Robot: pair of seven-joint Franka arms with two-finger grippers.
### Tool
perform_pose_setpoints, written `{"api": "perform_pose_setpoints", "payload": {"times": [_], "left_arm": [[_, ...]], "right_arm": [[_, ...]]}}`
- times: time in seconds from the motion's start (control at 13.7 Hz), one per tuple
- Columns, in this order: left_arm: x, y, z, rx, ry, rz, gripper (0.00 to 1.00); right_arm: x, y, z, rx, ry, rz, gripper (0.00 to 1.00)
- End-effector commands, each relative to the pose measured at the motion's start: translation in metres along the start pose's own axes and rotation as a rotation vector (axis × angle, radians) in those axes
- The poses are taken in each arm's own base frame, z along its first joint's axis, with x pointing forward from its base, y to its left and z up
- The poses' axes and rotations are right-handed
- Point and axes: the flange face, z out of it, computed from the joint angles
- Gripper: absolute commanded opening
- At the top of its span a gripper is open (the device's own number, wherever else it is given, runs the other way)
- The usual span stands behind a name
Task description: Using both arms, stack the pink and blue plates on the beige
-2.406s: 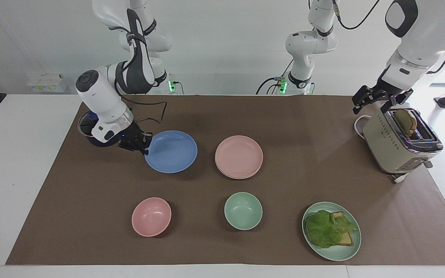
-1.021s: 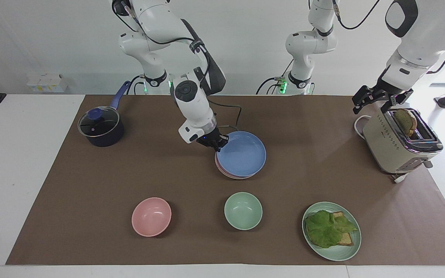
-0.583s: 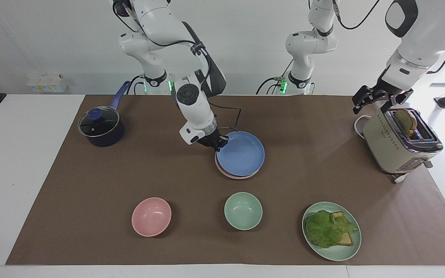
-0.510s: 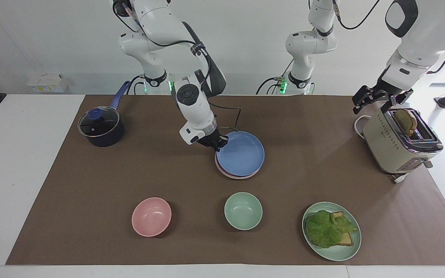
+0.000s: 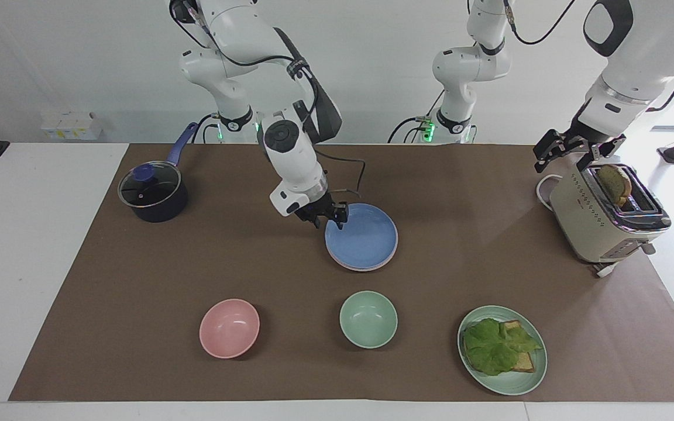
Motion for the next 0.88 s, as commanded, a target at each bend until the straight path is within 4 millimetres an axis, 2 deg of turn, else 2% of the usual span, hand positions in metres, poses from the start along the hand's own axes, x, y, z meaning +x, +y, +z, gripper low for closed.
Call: {"api": "perform_pose_setpoints", "payload": {"times": [0.0, 0.22, 0.36, 0.51, 0.66, 0.8], "left_arm": [[-0.003, -0.002, -0.002, 0.021, -0.008, -0.004, 1.0], [-0.003, -0.002, -0.002, 0.021, -0.009, -0.004, 1.0], [-0.003, -0.002, -0.002, 0.021, -0.008, -0.004, 1.0], [-0.003, -0.002, -0.002, 0.021, -0.008, -0.004, 1.0], [-0.003, -0.002, -0.002, 0.021, -0.008, -0.004, 1.0], [-0.003, -0.002, -0.002, 0.021, -0.008, -0.004, 1.0]], "right_arm": [[0.013, 0.039, -0.077, -0.026, 0.067, 0.018, 1.0], [0.018, 0.093, -0.154, -0.128, 0.136, 0.015, 1.0], [0.014, 0.129, -0.202, -0.158, 0.146, -0.013, 1.0], [0.018, 0.162, -0.252, -0.177, 0.138, -0.033, 1.0], [0.025, 0.173, -0.292, -0.25, 0.13, -0.07, 1.0], [0.03, 0.172, -0.317, -0.312, 0.108, -0.071, 1.0]]}}
